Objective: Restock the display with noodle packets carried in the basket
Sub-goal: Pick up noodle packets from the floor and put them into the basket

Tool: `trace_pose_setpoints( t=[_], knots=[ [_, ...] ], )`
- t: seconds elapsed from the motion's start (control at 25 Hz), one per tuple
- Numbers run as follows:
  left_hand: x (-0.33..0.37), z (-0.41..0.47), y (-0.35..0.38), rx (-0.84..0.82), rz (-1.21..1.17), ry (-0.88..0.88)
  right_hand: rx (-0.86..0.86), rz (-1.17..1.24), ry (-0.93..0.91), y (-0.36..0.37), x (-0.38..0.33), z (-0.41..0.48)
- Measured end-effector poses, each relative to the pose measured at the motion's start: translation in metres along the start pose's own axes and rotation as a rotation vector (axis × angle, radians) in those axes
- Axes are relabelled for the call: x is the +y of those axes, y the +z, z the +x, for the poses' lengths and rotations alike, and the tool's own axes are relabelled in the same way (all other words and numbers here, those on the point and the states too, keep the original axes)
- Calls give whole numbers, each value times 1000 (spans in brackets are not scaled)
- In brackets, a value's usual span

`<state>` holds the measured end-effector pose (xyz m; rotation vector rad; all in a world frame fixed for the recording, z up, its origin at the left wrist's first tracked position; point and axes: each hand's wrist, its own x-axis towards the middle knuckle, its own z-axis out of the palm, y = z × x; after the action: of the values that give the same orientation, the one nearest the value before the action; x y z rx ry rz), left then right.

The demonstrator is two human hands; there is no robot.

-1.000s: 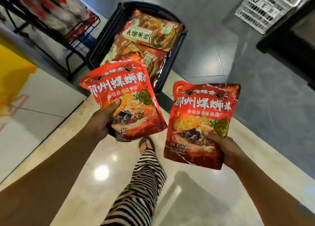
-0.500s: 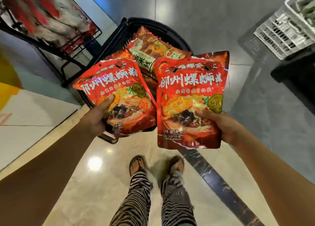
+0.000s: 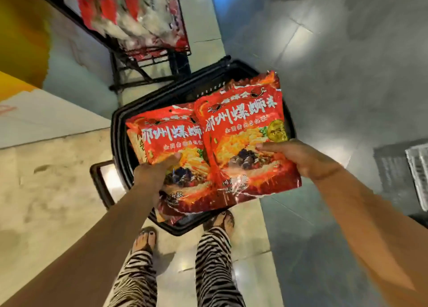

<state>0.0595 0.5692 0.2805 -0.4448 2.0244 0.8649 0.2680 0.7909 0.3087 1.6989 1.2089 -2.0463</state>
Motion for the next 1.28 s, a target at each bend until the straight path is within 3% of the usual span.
trace_pose_setpoints(
  t=[0.08,0.16,0.24,0.32,0.44,0.6,1.28],
  knots=[
    [-8,-7,7,204,36,92,169,-180,-44,2,-11,19],
    [-10,-18,17,471,387,330,443,-471,-166,13,-13,34],
    [-10,-23,26,504,648,655,693,-849,-411,33,-10,36],
    [-13,-16,36,397,880,788,713,-1077,-615,53,-1,40],
    [-15,0,46,346,992,733,674,-1231,-603,68,7,61],
    [-22,19,55,336,967,666,693,-1233,-590,66,10,80],
    [-41,49,63,374,904,760,784,-1273,-609,80,26,95]
  ],
)
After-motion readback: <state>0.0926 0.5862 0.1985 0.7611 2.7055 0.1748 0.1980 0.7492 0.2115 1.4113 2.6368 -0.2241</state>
